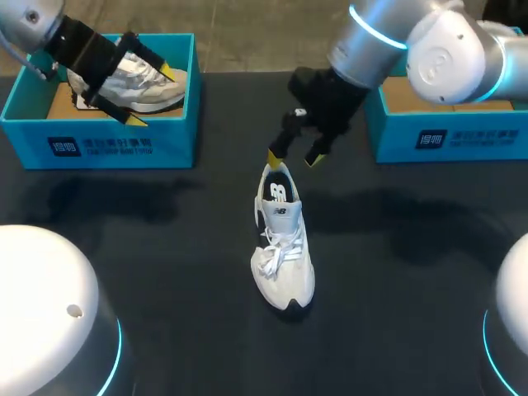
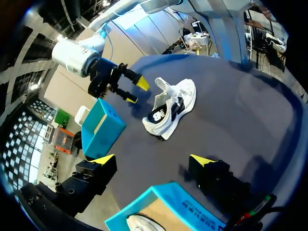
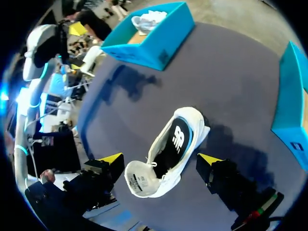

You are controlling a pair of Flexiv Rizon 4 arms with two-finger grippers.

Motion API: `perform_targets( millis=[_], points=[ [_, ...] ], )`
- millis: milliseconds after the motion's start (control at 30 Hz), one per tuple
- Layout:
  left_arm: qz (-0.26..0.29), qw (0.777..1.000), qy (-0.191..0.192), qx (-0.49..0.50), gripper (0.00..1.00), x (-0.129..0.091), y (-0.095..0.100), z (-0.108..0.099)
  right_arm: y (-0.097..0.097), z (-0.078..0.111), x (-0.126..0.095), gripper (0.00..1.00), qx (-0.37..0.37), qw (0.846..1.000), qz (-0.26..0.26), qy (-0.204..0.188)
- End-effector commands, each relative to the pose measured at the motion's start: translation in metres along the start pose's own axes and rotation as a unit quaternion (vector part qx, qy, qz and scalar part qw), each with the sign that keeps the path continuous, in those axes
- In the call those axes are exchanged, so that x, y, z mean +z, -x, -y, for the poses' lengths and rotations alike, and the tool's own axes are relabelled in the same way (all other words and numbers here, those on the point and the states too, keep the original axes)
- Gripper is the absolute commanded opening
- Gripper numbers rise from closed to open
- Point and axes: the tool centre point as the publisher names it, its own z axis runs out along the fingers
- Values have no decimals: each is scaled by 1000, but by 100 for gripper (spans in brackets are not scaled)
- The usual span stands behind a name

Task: Take the shoe out of the shoebox, open the shoe tongue, remove and reinsert the insole, then place the shoe into the shoebox

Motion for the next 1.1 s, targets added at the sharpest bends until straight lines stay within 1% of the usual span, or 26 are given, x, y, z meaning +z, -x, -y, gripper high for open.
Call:
perform_targets(
  millis=[33, 67, 133, 167, 300, 800, 1067, 1100],
  points=[
    [-5, 1000, 2, 0, 100, -7, 7, -4, -13, -11, -2, 45, 50, 976, 203, -57],
    [-5, 1000, 3, 0, 100, -8, 8, -5, -14, -11, -1, 34, 54, 974, 212, -61],
    [-6, 1000, 6, -1, 100, -9, 9, -6, -15, -11, -1, 15, 61, 971, 224, -66],
    [-6, 1000, 7, -2, 100, -12, 11, -8, -18, -11, 1, 0, 69, 967, 235, -74],
    [-5, 1000, 13, -4, 100, -17, 13, -12, -22, -9, 4, 0, 94, 952, 274, -97],
    [-8, 1000, 7, -5, 100, -14, 12, -20, -22, -9, 4, 0, 94, 952, 274, -97],
    [-7, 1000, 3, -2, 100, -8, 13, -17, -22, -9, 4, 0, 94, 952, 274, -97],
    [-7, 1000, 2, -2, 100, -7, 12, -16, -19, -8, 9, 0, 99, 953, 270, -99]
  ],
)
